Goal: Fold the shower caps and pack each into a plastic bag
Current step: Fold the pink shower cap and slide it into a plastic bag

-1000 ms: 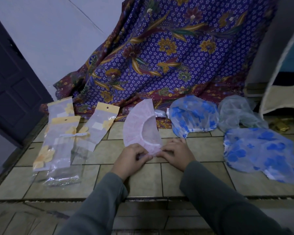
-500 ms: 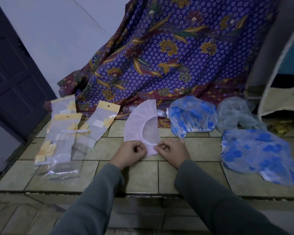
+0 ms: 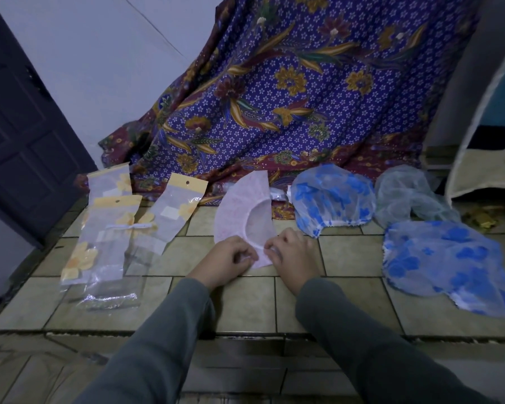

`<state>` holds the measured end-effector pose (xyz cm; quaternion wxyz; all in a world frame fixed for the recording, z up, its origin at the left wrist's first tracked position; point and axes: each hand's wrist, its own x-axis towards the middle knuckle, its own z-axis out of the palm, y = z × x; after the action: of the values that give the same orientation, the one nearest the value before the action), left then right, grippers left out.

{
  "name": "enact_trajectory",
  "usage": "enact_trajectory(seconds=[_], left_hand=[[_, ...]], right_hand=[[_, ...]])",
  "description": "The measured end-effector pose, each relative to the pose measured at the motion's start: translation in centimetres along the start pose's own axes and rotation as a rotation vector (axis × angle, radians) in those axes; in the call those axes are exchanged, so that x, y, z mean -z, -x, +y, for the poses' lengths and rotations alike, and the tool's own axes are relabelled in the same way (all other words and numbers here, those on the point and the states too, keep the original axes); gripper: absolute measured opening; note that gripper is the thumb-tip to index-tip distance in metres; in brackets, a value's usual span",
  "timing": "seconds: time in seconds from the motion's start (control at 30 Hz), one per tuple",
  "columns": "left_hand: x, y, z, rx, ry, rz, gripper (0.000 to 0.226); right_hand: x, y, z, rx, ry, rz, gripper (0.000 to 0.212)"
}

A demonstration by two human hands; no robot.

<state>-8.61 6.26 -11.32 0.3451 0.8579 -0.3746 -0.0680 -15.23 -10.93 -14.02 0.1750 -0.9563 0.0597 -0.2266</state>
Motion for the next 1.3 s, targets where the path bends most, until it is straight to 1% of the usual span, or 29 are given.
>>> enact_trajectory(seconds=[0.1,0.2,0.33,0.43,0.5,0.63,0.77,0.87,0.97,1.07,1.2,1.3], left_hand=[[-0.3,0.5,-0.4,-0.067,-0.037,0.036,0.013],[-0.2,0.9,-1.0,-0.124,-0.084,0.016,0.015],[0.3,1.2,-2.2,-0.163,-0.176,-0.004,0.031],[0.3,1.3,-2.5,-0.175,-0.155,0.041,0.035],[0.1,1.3,-2.3,-0.178,-0.171,0.058,0.037],[0.0,1.7,-1.9,-0.196,-0.246,0.06,0.035],[-0.1,2.2,-2.1,-0.204,-0.216,0.099,0.032],[-0.1,2.5,-2.5,-0.206,-0.165,0.124,0.031],[-0.3,2.4,-2.2,-0.14,-0.111,0.148,0.032],[-0.6,2.2,-1.8,-0.086,-0.101,0.19,0.033],[-1.2,1.8,-1.6,0.004,-0.124,0.205,0.032],[-1.4,1.5,-1.3,0.063,-0.094,0.207,0.037]], right_hand=[[0.0,0.1,0.2,0.102,0.017,0.005,0.023],[0.4,0.2,0.3,0.166,0.071,0.011,0.025],[1.0,0.6,0.2,0.17,0.079,0.002,0.028],[1.4,1.6,0.5,0.172,0.068,-0.06,0.036],[1.4,2.1,0.7,0.152,0.034,-0.063,0.042],[1.4,2.2,0.4,0.175,0.065,0.032,0.032],[1.3,2.3,0.2,0.207,0.105,0.091,0.031],[1.1,2.4,0.1,0.181,0.145,0.103,0.034],[0.8,2.4,-0.1,0.164,0.169,0.108,0.034],[0.7,2.0,-0.5,0.065,0.145,0.088,0.032],[0.4,1.7,-0.8,-0.038,0.111,0.039,0.029],[0.9,1.6,-0.9,-0.119,0.032,0.04,0.02]])
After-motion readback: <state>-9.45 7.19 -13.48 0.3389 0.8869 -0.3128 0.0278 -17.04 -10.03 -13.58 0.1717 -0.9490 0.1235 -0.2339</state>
